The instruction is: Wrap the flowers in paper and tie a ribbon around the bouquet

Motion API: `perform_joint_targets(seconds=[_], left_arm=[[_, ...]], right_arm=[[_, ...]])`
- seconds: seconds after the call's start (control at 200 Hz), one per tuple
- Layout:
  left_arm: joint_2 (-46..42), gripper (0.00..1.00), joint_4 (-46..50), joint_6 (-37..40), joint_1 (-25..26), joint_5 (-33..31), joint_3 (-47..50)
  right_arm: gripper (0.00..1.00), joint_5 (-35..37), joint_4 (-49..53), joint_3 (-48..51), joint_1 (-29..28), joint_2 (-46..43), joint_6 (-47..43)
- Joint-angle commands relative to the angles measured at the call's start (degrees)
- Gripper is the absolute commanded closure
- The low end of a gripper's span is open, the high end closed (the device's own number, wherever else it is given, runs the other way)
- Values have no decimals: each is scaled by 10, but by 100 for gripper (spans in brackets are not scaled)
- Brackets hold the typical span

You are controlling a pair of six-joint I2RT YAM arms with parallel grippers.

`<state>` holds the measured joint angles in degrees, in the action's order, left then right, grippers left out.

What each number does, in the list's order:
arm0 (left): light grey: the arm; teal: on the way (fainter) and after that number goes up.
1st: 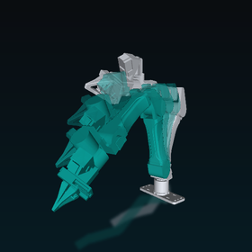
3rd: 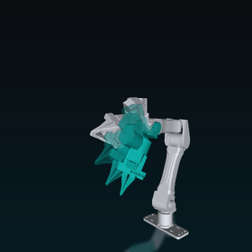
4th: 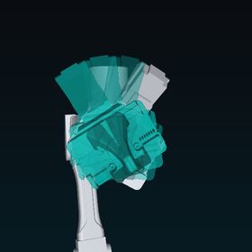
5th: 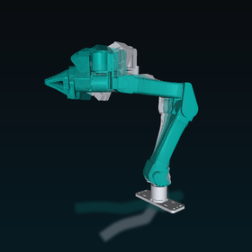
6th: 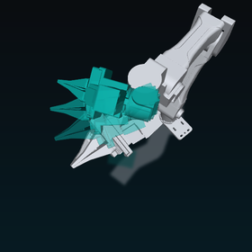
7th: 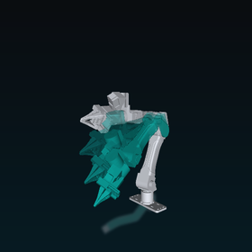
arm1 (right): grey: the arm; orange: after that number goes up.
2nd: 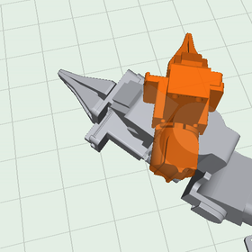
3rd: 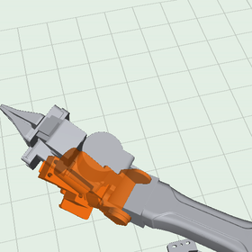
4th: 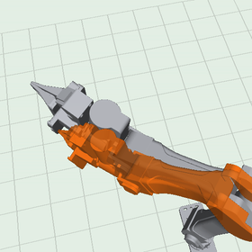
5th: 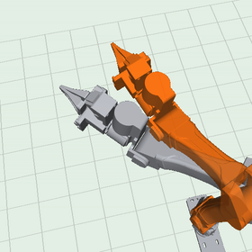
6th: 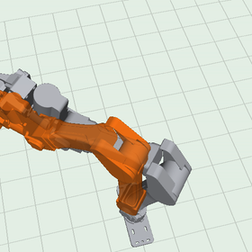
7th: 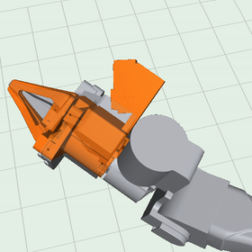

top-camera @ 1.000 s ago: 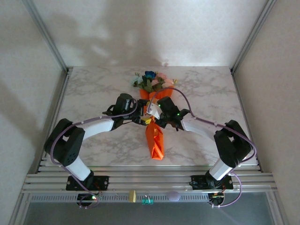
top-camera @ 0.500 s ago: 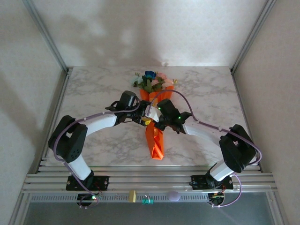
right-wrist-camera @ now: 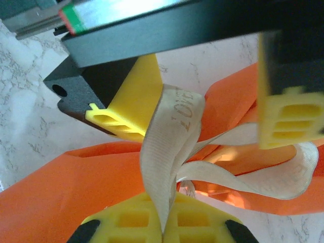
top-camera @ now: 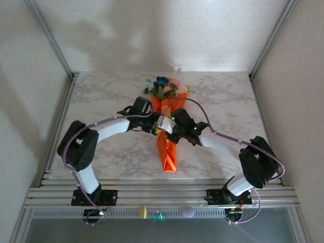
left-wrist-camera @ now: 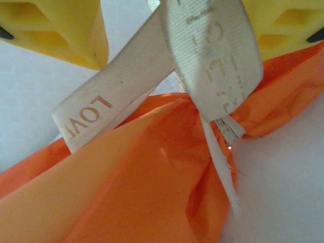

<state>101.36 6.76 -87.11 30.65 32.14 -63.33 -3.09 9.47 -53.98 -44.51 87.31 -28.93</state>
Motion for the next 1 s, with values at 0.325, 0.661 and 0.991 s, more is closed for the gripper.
perform_joint_targets(seconds=[0.325,0.661,0.991], left_arm=[[16,66,49,46,3,9,-14],[16,95,29,73,1,66,5],[-45,45,62,61,-13,12,12]], right_arm=[[100,-3,-7,3,-5,-11,10],[100,7,-22,-6,-5,7,14],[100,-3,-17,-1,-5,5,15]])
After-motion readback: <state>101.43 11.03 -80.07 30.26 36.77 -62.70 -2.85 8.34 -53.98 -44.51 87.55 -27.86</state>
